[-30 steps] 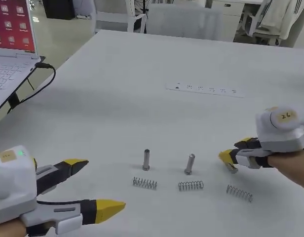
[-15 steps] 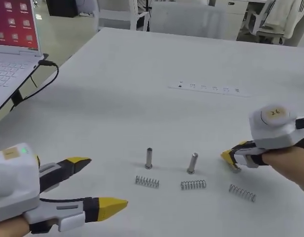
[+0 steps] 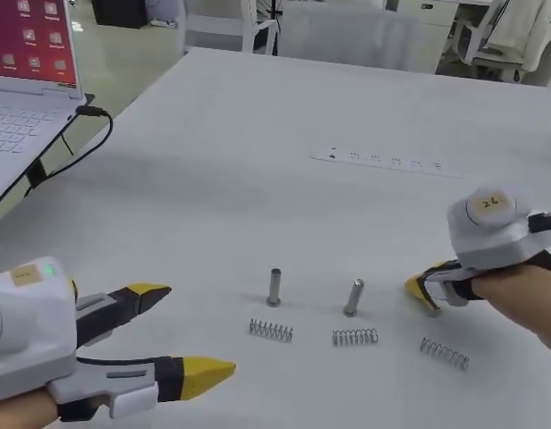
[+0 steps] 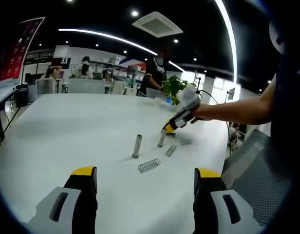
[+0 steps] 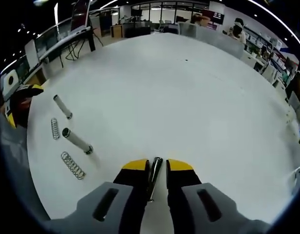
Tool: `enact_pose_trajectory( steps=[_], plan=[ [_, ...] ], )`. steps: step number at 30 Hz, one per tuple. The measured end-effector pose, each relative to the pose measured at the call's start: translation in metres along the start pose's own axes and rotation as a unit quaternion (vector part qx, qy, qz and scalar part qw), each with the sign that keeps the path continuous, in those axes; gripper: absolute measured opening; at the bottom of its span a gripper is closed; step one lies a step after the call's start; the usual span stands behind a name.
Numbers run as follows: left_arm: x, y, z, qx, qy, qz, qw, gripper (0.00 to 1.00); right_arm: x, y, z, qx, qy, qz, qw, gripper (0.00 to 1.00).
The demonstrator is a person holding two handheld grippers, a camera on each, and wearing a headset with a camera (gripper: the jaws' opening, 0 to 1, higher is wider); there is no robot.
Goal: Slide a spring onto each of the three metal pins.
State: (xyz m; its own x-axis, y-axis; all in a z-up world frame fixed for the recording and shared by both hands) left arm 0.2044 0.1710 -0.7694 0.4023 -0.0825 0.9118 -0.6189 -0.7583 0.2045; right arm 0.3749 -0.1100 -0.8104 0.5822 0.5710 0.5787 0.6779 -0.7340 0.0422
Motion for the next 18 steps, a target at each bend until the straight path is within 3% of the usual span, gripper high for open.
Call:
enact_pose_trajectory(
  steps=[18],
  plan=[
    [-0.0001,-0.0008,-0.0002,0.0,0.001,-0.001,1.0,0.78,-0.0003,0.0003,0.005,0.002,-0.017,0.007,0.9998,0.09]
  ],
)
Point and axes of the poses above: the centre of the closed fingertips' face, and the gripper's own axes: z roughly forward along the fingers, y roughly to its right, x roughly out of its top, the point moved 5 cm from there along -z, roughly backward along the fingers, and after that the axes turned 3 degrees about -y, right-handed, at the moved point
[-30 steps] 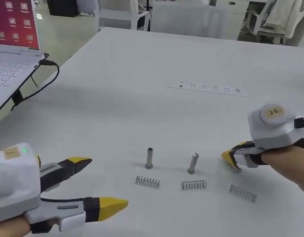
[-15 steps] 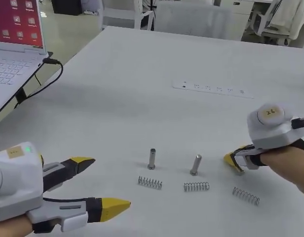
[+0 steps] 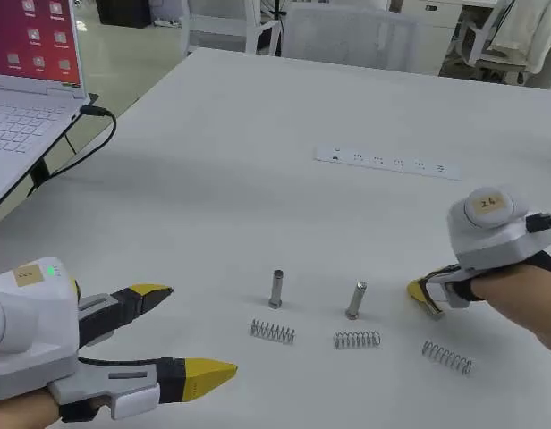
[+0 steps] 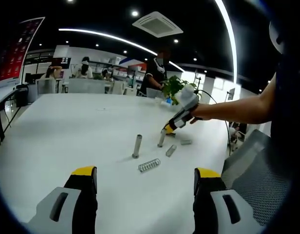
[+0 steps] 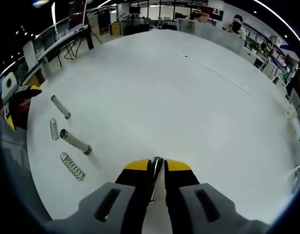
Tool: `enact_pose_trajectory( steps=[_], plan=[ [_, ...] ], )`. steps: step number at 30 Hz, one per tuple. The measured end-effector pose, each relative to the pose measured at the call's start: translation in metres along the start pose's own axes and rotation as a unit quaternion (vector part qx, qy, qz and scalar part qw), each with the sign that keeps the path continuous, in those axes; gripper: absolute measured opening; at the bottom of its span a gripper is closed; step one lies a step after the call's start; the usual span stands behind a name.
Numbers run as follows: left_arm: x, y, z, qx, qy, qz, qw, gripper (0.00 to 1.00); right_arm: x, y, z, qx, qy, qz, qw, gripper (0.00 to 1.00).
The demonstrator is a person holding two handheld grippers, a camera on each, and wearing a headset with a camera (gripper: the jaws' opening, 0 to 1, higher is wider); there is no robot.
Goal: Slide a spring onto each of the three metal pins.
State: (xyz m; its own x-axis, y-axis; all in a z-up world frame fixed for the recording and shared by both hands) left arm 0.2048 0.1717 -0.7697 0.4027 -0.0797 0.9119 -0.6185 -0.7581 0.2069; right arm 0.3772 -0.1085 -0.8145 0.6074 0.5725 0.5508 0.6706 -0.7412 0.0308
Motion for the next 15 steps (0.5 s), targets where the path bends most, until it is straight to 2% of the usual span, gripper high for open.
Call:
enact_pose_trajectory(
  steps=[6,15],
  plan=[
    [-0.0001,-0.0002,0.0,0.0,0.001,0.0,1.0,0.78,0.0012,-0.0026,-0.0001,-0.007,-0.008,-0.004,0.9999,0.07],
    [0.0001,0.0002,0.0003,-0.001,0.003,-0.001,1.0,0.78,0.0011,-0.0032,-0.0015,-0.012,-0.015,0.027,0.9994,0.05]
  ],
)
Point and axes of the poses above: the centre of the closed fingertips' face, and the gripper's own axes: z roughly forward along the fingers, y roughly to its right, x roughly out of its top, the point moved 5 cm from there along -z, roughly backward along the fingers, and after that the axes turned 3 degrees about -y, right-handed, at the moved point
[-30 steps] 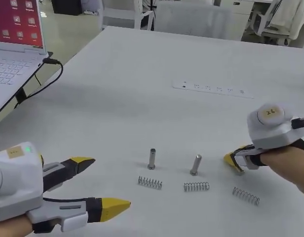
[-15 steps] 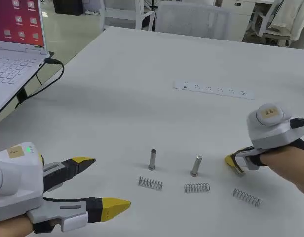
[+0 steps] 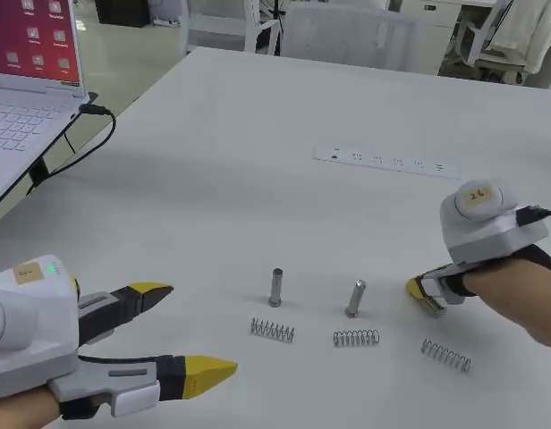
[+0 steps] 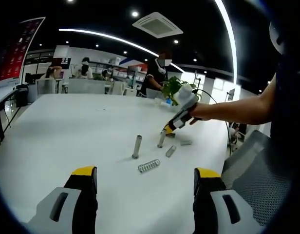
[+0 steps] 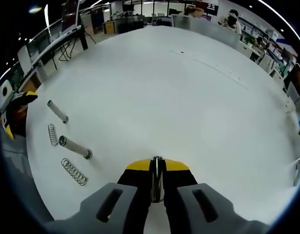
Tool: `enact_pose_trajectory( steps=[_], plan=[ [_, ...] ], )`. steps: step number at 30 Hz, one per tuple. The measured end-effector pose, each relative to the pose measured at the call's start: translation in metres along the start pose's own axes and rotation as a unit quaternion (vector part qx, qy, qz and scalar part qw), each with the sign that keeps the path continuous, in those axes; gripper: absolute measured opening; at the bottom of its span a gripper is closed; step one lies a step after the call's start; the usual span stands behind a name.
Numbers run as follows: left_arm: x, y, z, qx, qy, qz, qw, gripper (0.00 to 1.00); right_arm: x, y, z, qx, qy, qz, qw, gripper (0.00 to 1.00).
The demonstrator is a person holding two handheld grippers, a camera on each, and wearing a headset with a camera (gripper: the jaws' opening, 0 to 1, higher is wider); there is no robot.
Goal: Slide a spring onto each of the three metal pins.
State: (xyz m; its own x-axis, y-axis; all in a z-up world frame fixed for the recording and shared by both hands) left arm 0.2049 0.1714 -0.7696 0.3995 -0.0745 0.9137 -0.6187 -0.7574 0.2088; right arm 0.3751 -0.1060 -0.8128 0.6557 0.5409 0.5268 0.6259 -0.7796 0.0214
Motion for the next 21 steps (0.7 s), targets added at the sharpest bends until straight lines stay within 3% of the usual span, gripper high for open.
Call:
enact_pose_trajectory(
  steps=[21],
  plan=[
    [0.002,0.003,-0.001,-0.002,0.0,0.006,1.0,0.77,-0.002,-0.003,-0.033,0.001,0.039,0.016,0.9991,0.05]
  ],
)
Point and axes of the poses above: the centre of the closed fingertips' face, and the gripper's own axes: z roughly forward along the fingers, y roughly to its right, x roughly out of its top, the point moved 5 cm from there along -z, roughly backward along the fingers, and after that the axes turned 3 degrees about -y, right-handed, at the moved point
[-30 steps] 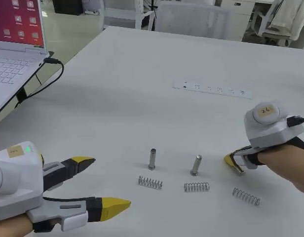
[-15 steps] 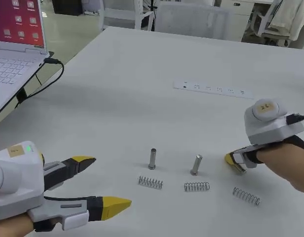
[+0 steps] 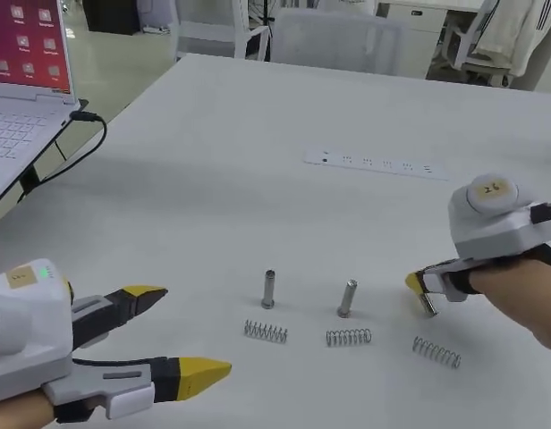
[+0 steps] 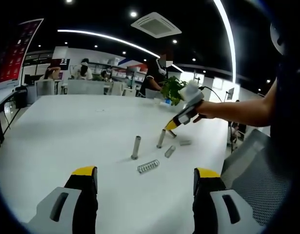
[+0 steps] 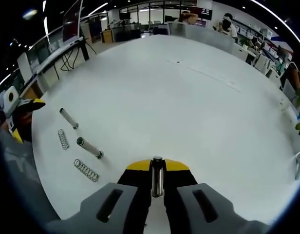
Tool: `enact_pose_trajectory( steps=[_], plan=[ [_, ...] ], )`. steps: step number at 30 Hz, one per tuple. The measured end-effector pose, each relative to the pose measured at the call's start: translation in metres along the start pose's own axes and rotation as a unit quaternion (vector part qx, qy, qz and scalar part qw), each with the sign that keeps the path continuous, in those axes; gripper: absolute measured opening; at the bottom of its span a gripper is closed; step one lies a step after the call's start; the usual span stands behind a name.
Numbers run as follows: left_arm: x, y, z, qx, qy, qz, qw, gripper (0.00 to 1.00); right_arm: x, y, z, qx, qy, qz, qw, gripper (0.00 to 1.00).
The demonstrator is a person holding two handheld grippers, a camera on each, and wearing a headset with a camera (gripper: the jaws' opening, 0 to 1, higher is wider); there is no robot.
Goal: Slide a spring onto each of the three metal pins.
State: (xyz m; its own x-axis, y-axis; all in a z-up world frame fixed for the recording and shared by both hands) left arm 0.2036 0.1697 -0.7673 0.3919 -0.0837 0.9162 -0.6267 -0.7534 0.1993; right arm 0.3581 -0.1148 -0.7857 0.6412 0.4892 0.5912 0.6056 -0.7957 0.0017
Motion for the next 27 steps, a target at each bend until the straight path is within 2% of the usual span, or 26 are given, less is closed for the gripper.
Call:
enact_pose_trajectory(
  steps=[13,27],
  plan=[
    [0.001,0.002,0.001,-0.003,-0.002,0.005,1.0,0.77,-0.01,-0.001,-0.022,-0.008,0.022,0.002,0.9997,0.05],
    [0.001,0.003,0.003,-0.006,-0.004,0.008,0.9999,0.77,-0.022,-0.003,-0.032,-0.008,0.031,0.006,0.9995,0.05]
  ],
)
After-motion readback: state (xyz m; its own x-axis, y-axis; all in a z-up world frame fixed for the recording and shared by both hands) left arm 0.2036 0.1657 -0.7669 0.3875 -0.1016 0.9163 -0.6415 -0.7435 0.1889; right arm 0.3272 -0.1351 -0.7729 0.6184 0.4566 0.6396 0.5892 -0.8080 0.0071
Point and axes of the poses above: the centre of the closed fingertips' face, and the gripper's own axes: z roughly forward along the fingers, y roughly to its right, x roughly out of its top, the point moved 5 cm from there along -z, roughly backward along the fingers, and after that the axes turned 3 degrees about -y, right-handed, at the moved point
